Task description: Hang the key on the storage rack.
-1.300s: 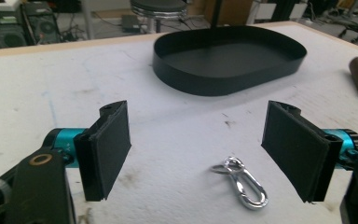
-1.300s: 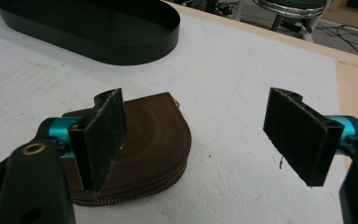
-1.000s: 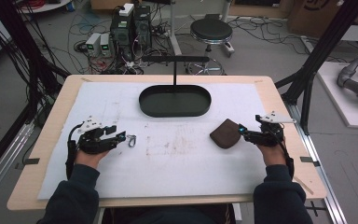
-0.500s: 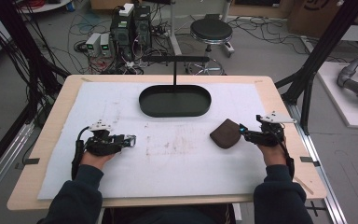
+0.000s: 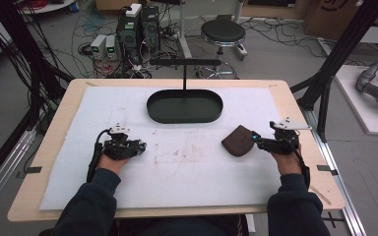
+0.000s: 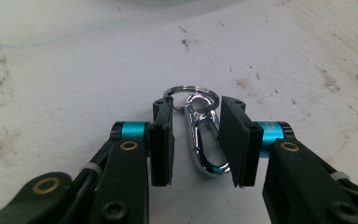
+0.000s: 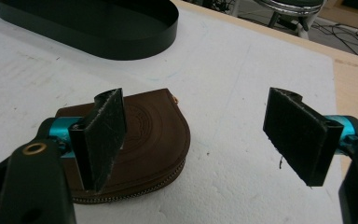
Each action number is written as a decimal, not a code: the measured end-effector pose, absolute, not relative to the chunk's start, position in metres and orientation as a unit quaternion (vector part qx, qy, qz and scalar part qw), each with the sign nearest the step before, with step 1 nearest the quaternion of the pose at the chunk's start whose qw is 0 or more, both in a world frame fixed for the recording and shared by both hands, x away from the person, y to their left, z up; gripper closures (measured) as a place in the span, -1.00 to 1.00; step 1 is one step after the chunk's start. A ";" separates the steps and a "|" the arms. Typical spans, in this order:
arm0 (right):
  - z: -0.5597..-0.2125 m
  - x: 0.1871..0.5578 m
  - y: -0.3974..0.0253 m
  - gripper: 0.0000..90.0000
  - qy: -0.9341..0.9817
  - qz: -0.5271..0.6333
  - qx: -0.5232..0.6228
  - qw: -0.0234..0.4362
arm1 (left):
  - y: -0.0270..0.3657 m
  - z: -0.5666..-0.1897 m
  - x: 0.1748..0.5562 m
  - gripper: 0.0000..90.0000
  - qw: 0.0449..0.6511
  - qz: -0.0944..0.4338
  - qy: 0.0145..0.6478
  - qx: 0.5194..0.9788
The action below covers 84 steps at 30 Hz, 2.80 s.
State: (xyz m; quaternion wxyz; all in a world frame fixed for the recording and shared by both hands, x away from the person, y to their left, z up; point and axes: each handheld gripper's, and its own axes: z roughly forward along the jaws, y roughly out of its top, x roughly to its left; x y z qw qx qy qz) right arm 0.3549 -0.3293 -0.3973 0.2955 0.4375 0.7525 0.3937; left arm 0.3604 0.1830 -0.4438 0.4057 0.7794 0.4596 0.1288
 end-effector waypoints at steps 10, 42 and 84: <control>-0.398 0.355 -0.331 -0.46 0.754 0.393 0.437 0.294 | 0.170 -0.442 0.361 0.35 0.395 0.146 0.457 0.784; -0.398 0.355 -0.331 -0.46 0.753 0.393 0.439 0.292 | 0.185 -0.431 0.357 0.39 0.387 0.066 0.425 0.816; -0.396 0.353 -0.334 -0.46 0.750 0.396 0.442 0.292 | 0.174 -0.422 0.356 1.00 0.399 0.143 0.404 0.811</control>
